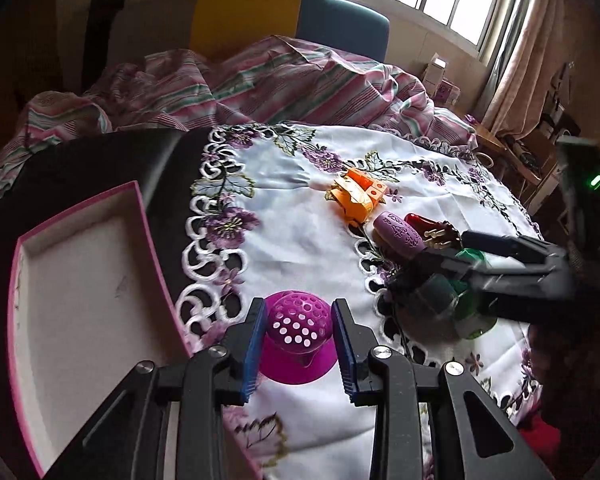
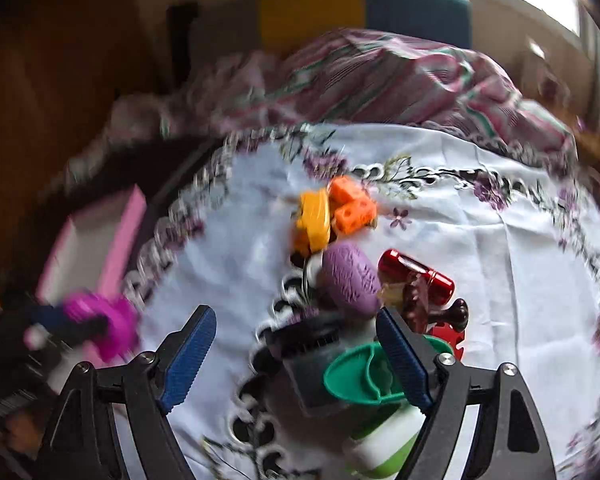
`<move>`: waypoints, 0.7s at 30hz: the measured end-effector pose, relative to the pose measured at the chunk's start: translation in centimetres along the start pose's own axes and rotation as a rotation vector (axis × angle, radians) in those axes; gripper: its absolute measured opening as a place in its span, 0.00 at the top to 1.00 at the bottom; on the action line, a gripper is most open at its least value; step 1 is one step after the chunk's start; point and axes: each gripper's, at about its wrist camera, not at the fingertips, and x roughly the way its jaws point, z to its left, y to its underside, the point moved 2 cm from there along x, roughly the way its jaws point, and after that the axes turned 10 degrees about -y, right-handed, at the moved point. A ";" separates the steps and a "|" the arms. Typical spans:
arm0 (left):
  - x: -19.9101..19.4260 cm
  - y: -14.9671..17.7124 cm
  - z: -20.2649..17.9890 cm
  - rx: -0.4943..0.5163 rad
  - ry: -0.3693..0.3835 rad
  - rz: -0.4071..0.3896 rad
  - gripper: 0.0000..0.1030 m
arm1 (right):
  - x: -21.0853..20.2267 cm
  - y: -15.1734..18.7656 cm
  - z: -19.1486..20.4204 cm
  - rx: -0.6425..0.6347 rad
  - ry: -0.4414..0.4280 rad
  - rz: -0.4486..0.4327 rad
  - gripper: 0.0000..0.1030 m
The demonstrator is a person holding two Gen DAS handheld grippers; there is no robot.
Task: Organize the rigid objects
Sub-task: 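Carry the magenta toy into the white tray and open the left gripper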
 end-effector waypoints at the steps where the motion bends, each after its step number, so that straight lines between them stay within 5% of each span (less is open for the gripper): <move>1: -0.6 0.3 0.4 -0.004 0.001 -0.005 0.68 | 0.6 0.5 0.5 -0.038 0.009 0.036 0.18; 8: -2.8 1.8 4.2 -0.067 -0.016 -0.013 0.68 | 2.8 2.0 1.3 -0.204 0.182 0.111 0.19; 12: -2.8 3.1 8.1 -0.139 -0.055 0.007 0.68 | 5.8 2.9 1.4 -0.227 0.240 0.236 0.55; 13: -2.7 3.4 9.4 -0.156 -0.073 0.006 0.68 | 6.1 3.0 1.7 -0.257 0.262 0.230 0.57; 21: -1.6 2.4 18.6 -0.298 -0.159 0.009 0.68 | 6.1 2.3 0.9 -0.149 0.179 0.223 0.58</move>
